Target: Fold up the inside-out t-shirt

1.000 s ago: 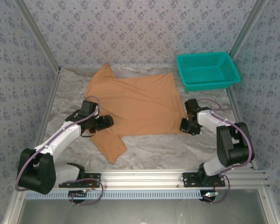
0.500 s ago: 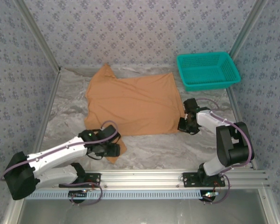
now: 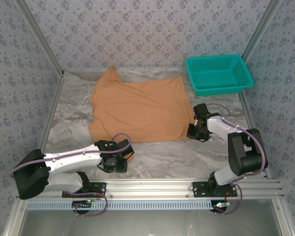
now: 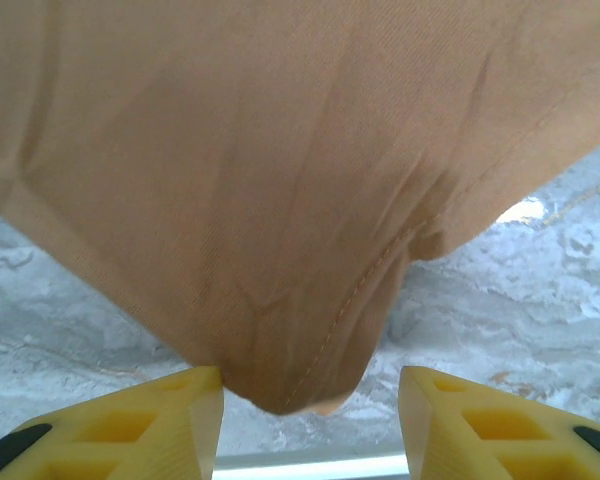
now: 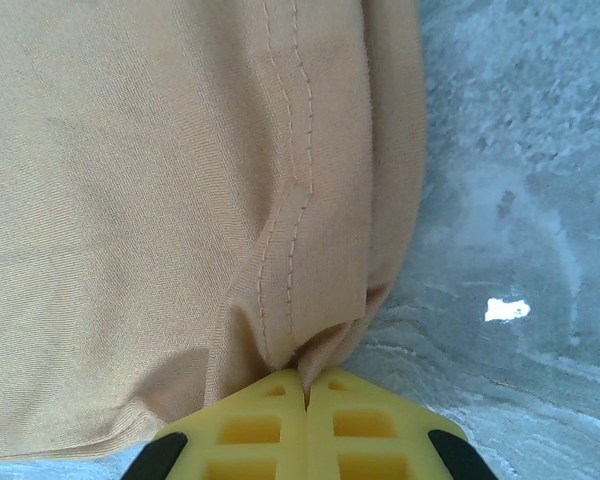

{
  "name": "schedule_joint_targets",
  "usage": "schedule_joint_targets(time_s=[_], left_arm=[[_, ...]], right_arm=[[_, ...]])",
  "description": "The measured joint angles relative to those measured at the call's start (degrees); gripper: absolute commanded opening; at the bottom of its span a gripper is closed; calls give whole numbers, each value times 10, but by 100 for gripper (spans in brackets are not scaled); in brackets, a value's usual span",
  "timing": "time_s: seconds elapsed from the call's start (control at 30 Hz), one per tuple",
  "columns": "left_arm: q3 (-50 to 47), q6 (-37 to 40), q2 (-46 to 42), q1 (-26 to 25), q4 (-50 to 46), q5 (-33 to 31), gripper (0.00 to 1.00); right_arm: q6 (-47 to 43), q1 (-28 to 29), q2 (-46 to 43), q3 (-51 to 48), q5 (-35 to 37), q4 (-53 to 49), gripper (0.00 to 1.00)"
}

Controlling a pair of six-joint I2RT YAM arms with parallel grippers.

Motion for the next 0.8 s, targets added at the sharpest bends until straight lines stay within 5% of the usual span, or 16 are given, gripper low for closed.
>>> schedule_joint_targets(time_s=[0.8], left_arm=[[-14, 30, 24, 18, 25, -1, 22]], right_arm=[[-7, -1, -10, 0, -2, -2, 0]])
